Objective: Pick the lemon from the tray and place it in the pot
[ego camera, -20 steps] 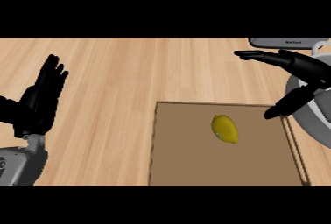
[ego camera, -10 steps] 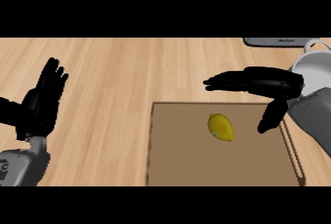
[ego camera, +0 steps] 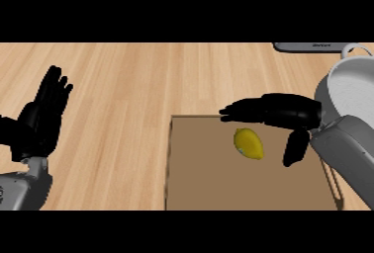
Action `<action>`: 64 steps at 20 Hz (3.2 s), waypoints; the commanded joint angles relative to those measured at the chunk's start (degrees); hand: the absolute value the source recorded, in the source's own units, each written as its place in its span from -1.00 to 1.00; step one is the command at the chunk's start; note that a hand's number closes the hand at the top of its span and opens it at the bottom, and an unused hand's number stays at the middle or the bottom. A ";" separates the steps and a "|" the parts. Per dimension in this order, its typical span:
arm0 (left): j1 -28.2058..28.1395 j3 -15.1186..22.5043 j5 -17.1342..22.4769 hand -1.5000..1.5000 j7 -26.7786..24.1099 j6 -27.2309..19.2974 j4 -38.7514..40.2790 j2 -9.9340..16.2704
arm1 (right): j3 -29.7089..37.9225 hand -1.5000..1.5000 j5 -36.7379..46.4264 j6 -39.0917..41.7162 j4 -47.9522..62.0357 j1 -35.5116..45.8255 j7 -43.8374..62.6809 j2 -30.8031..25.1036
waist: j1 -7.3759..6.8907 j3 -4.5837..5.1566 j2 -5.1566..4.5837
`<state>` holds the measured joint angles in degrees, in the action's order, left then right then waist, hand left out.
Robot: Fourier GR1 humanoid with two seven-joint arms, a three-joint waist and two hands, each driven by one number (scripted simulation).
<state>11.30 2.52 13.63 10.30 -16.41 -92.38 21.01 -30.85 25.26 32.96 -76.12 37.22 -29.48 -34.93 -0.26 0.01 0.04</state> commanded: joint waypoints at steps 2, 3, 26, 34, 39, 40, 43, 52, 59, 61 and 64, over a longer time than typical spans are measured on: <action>0.61 -2.33 -0.34 0.00 1.94 1.53 -0.57 0.16 | 0.13 -1.00 5.81 2.06 -0.03 -1.66 1.57 3.21 | 0.05 -0.01 -0.03; 1.97 -4.37 1.44 0.00 -0.16 3.92 3.43 1.04 | -1.29 -1.00 8.02 -0.92 0.56 -3.32 1.55 3.20 | 0.19 0.00 -0.10; 1.71 -4.56 -7.17 0.00 4.55 3.51 -1.66 -6.09 | 6.93 -1.00 25.42 -2.21 10.32 -5.08 -5.30 14.09 | 0.14 -0.02 -0.03; 1.23 -5.75 -7.56 0.00 3.50 5.56 -0.77 -6.09 | 4.89 1.00 31.18 -10.90 13.04 -5.54 -14.98 13.57 | 0.14 -0.02 -0.03; 0.62 -6.95 -7.31 0.00 1.42 7.05 1.15 -6.72 | 5.38 1.00 33.94 -12.84 18.01 -3.28 -16.52 15.95 | -0.06 -0.02 -0.10; -0.65 -8.35 -5.32 0.00 1.83 9.00 -0.44 -5.30 | 5.63 1.00 32.23 -14.05 14.05 -7.57 -19.39 13.01 | 0.10 -0.02 -0.03; -0.82 -6.99 -7.41 0.00 1.92 6.60 -1.04 -6.37 | 9.48 1.00 30.18 -9.70 10.73 -9.80 -0.32 18.81 | 1.13 0.03 0.29; -3.36 -9.30 -6.14 0.00 3.86 6.05 -3.62 -5.35 | 18.26 1.00 28.72 -13.03 -6.59 -24.89 33.11 28.74 | 4.48 0.16 1.60; -3.92 -9.64 -5.84 0.00 3.06 7.08 -3.40 -4.92 | 24.60 1.00 27.84 -22.92 -30.43 -27.27 46.11 34.74 | 3.67 0.08 1.18; -3.72 -9.13 -6.38 0.00 3.05 6.55 -2.56 -5.59 | 25.20 1.00 30.47 -24.15 -38.22 -28.20 48.66 34.60 | 3.99 0.10 1.07; -5.56 -9.28 -5.63 0.00 3.47 8.00 -5.06 -4.71 | 27.73 1.00 30.55 -21.17 -50.12 -31.00 53.67 33.35 | 2.71 0.05 0.99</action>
<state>7.23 -6.74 7.48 13.31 -9.62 -95.71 15.61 -5.95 55.48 11.30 -113.10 9.07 18.43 -1.57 3.42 0.13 1.21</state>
